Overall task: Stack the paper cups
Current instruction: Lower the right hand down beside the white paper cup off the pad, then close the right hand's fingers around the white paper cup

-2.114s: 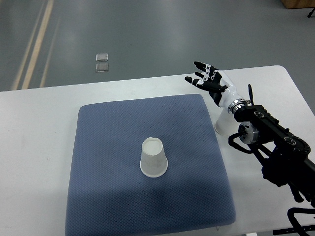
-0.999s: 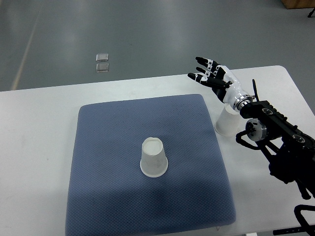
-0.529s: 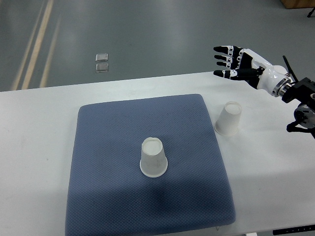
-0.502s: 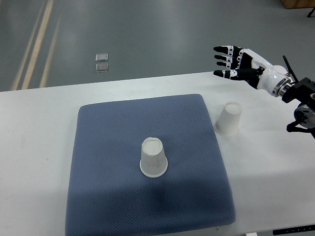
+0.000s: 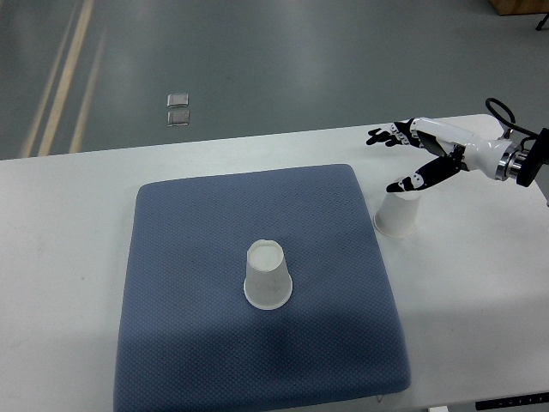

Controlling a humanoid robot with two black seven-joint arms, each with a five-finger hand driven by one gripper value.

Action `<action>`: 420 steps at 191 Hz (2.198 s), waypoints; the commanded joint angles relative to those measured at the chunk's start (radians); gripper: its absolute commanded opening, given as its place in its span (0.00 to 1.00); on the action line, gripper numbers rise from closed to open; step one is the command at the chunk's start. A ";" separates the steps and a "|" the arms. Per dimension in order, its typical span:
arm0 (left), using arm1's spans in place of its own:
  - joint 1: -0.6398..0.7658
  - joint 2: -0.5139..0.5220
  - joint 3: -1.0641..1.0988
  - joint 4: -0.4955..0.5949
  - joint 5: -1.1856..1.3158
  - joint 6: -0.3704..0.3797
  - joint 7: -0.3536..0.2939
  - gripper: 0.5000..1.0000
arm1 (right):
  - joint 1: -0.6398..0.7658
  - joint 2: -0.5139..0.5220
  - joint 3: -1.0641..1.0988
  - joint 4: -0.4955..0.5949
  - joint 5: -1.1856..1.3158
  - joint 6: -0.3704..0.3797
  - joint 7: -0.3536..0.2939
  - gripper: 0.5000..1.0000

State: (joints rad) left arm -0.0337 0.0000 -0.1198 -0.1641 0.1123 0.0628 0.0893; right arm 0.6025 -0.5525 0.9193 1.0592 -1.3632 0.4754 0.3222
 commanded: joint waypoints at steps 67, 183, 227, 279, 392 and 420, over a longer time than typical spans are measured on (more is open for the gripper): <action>0.000 0.000 0.000 0.000 0.000 0.000 0.000 1.00 | -0.001 -0.041 -0.135 -0.018 -0.220 -0.221 0.011 0.84; 0.000 0.000 0.000 0.000 0.000 0.000 0.000 1.00 | -0.001 -0.014 -0.209 -0.068 -0.246 -0.360 0.001 0.84; 0.000 0.000 0.000 0.000 0.001 0.000 0.000 1.00 | 0.013 -0.009 -0.269 -0.079 -0.257 -0.391 0.001 0.84; 0.000 0.000 0.000 0.000 0.001 0.000 0.000 1.00 | 0.040 0.000 -0.281 -0.097 -0.290 -0.400 -0.002 0.84; 0.000 0.000 0.000 0.000 0.000 0.000 0.001 1.00 | 0.094 0.000 -0.358 -0.137 -0.297 -0.394 -0.002 0.80; 0.000 0.000 0.000 0.001 0.000 0.000 0.001 1.00 | 0.112 0.003 -0.376 -0.159 -0.298 -0.393 -0.002 0.79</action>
State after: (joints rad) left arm -0.0337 0.0000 -0.1198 -0.1641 0.1126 0.0630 0.0894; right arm 0.7044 -0.5508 0.5572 0.9175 -1.6608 0.0824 0.3205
